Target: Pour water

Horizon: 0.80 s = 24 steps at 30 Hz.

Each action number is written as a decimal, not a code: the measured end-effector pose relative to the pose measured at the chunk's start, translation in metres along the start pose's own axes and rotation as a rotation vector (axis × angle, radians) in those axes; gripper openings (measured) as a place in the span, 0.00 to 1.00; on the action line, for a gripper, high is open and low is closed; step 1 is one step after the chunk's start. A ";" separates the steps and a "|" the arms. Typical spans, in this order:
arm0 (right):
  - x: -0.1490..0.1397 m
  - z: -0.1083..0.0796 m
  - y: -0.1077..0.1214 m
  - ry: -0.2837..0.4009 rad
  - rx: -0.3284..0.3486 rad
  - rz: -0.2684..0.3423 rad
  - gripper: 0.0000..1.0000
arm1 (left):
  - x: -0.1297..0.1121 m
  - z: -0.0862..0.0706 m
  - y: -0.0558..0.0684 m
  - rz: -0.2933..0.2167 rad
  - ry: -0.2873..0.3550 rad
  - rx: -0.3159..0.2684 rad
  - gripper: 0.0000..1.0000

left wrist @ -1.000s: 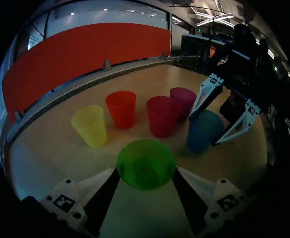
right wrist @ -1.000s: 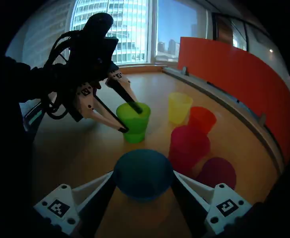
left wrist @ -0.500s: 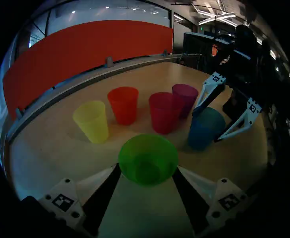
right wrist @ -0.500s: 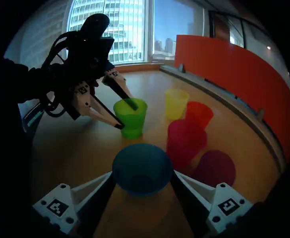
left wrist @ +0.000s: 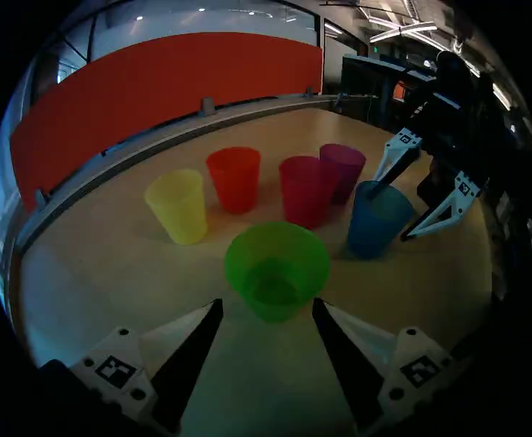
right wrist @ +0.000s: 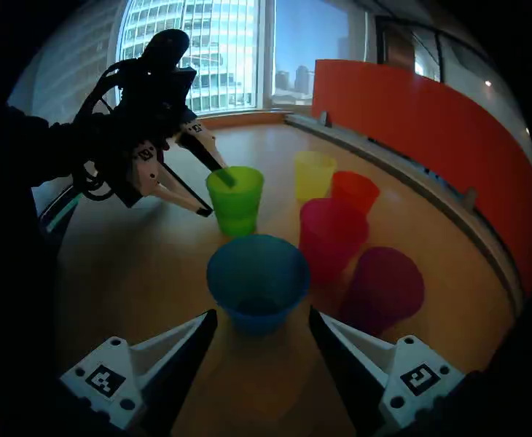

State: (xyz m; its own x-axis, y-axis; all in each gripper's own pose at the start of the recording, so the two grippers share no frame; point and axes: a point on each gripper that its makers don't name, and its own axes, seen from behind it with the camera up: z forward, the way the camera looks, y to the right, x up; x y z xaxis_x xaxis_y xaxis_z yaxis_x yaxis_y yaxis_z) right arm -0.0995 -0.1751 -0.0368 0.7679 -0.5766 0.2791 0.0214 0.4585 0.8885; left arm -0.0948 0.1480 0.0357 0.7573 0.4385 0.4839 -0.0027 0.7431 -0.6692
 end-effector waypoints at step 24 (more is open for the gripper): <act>-0.020 -0.062 0.036 0.064 -0.223 0.142 0.97 | -0.013 -0.049 -0.041 -0.130 0.081 0.180 0.91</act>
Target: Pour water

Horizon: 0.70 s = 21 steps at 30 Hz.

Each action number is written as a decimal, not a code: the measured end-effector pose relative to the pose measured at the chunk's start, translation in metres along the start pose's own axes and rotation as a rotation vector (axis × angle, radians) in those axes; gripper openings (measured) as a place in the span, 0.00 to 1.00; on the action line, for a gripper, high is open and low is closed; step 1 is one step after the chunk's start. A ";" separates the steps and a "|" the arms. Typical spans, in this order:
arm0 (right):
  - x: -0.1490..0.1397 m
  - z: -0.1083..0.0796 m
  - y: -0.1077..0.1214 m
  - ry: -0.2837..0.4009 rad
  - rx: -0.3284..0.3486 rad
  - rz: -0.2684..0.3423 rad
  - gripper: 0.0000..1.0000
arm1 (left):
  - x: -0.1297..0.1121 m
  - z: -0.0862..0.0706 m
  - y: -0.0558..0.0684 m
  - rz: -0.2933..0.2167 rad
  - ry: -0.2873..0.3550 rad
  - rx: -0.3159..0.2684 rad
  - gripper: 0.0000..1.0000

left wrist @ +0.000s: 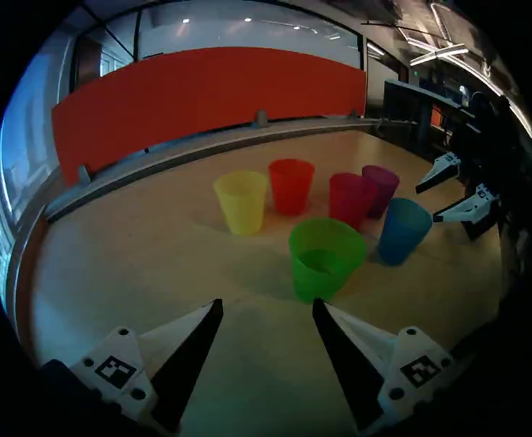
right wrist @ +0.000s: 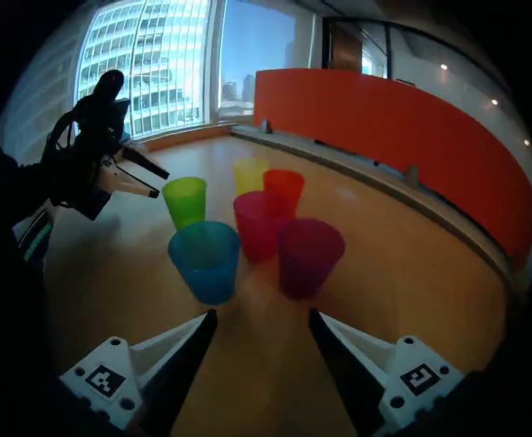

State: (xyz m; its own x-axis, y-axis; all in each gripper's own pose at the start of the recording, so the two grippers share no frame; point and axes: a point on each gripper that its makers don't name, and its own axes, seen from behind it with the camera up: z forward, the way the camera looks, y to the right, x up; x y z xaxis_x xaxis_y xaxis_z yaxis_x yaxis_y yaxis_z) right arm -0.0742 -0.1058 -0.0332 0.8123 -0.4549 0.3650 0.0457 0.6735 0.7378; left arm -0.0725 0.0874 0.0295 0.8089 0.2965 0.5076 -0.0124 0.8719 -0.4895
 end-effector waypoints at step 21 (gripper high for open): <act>0.059 -0.061 0.047 0.252 -0.292 0.111 0.97 | 0.041 -0.065 -0.037 -0.099 0.256 0.216 0.91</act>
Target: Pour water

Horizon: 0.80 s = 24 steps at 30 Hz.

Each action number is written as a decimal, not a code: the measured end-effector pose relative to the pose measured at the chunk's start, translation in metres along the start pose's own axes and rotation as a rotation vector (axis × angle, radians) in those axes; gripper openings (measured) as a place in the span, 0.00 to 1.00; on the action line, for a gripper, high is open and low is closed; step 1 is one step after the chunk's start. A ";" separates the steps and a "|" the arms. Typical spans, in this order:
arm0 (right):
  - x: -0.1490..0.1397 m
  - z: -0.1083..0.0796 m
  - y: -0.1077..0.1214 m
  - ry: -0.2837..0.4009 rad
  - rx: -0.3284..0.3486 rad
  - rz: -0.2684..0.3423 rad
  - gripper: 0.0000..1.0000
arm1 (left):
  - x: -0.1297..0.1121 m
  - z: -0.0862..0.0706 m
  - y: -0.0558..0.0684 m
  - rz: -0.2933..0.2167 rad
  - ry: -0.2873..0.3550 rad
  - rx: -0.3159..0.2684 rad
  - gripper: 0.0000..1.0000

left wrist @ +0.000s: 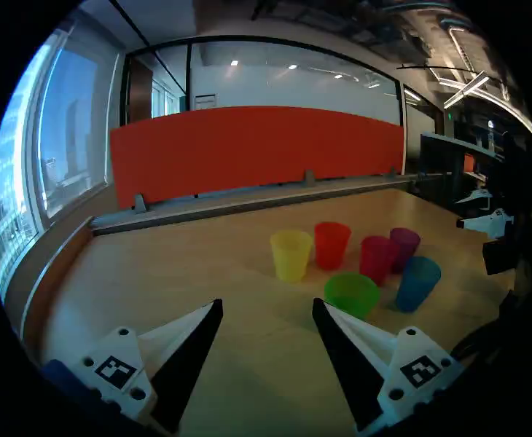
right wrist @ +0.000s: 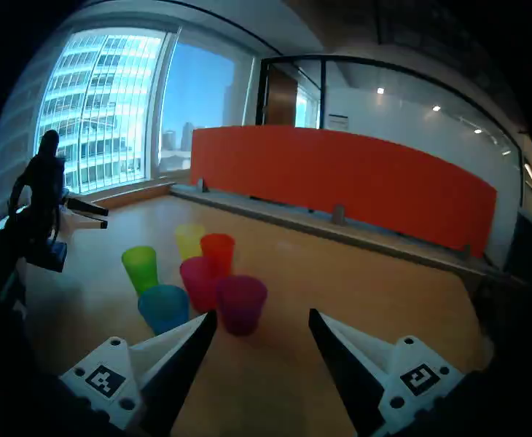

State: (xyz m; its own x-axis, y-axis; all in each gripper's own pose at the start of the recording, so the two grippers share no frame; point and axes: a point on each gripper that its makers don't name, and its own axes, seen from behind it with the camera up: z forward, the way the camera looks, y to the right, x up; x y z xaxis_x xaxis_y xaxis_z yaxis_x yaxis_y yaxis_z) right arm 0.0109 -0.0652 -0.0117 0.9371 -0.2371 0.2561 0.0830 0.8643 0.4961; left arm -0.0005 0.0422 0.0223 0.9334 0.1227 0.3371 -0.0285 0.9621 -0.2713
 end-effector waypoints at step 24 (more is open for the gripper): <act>0.070 -0.026 0.043 0.290 -0.315 0.047 0.98 | 0.050 -0.034 -0.004 -0.036 0.232 0.147 0.91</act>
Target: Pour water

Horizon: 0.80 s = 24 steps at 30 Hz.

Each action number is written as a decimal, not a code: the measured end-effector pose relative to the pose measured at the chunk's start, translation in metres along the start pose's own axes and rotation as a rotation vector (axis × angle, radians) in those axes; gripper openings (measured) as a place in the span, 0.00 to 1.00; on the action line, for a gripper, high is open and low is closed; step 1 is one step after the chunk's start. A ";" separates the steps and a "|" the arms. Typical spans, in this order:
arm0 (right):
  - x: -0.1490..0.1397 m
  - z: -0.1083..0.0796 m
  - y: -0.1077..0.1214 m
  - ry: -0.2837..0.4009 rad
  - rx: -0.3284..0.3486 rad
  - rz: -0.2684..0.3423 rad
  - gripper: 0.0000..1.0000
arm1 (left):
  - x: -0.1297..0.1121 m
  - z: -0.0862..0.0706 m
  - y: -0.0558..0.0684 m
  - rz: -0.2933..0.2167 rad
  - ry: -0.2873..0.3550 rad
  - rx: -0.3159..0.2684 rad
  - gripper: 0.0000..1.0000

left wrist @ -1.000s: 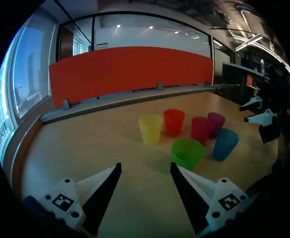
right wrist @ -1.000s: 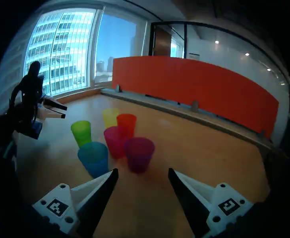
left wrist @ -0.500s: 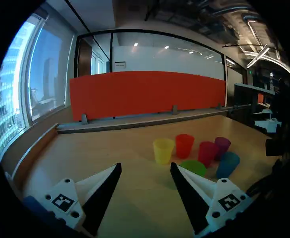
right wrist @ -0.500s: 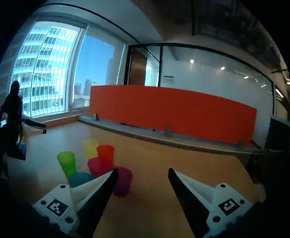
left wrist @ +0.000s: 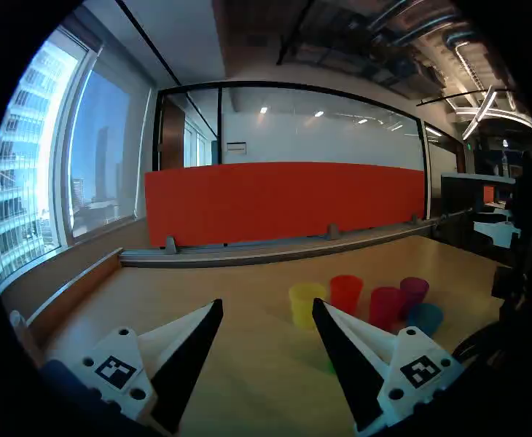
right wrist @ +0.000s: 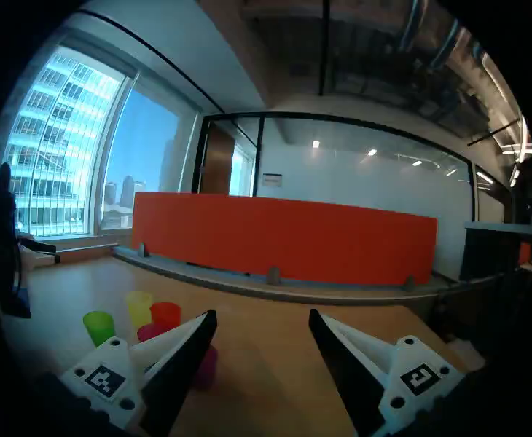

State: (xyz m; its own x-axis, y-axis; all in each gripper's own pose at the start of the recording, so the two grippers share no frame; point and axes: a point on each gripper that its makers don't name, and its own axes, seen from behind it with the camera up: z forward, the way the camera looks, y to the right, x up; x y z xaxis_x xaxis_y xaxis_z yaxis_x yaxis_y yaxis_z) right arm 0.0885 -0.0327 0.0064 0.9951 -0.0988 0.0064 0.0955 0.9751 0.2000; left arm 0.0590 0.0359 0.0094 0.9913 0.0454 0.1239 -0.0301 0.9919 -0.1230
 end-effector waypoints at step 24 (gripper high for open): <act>-0.006 -0.023 0.022 0.071 -0.154 0.085 0.99 | 0.011 -0.015 -0.007 -0.008 0.117 0.119 0.91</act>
State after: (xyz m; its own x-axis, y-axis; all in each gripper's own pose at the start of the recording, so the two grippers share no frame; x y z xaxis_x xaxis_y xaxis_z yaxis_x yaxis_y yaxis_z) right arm 0.0856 -0.0060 -0.0114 0.9986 -0.0058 -0.0529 0.0084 0.9987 0.0496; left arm 0.0723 0.0276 -0.0036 0.9995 0.0301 0.0081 -0.0301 0.9995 -0.0044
